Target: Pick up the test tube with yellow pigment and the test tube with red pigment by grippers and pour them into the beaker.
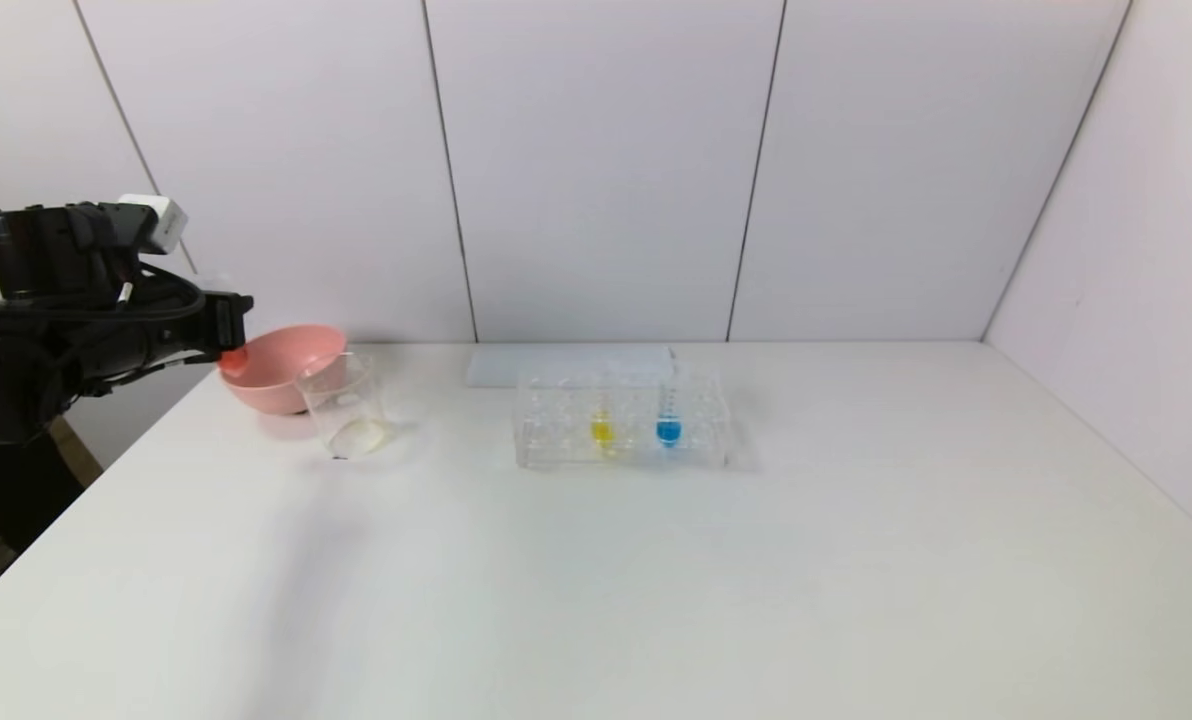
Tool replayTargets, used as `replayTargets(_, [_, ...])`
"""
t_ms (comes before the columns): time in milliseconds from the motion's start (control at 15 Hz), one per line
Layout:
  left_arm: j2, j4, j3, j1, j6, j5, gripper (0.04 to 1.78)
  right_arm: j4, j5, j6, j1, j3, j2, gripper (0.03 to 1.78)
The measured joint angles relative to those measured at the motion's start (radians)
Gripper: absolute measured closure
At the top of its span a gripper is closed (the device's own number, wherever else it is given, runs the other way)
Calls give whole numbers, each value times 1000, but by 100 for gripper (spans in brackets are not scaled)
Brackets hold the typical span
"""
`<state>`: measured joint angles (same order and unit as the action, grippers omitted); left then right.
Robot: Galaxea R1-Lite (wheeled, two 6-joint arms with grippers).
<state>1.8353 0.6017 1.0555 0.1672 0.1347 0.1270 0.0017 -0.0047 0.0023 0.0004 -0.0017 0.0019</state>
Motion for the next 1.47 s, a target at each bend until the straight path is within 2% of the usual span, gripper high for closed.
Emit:
replayTargets(267, [-8,-2,-16,42,71,194,137,0,0,0,0,0,0,11])
replayTargets(600, [-10,-10,-24,69,161,323,137,0,0,0,0,0,0,11])
replayTargets(867, [-8,-11,-43,77,240,342,137,0,0,0,1,0,0,11])
replayTargets(1467, [-22,5,-41,75,240,411,137,0,0,0,0,0,0,11])
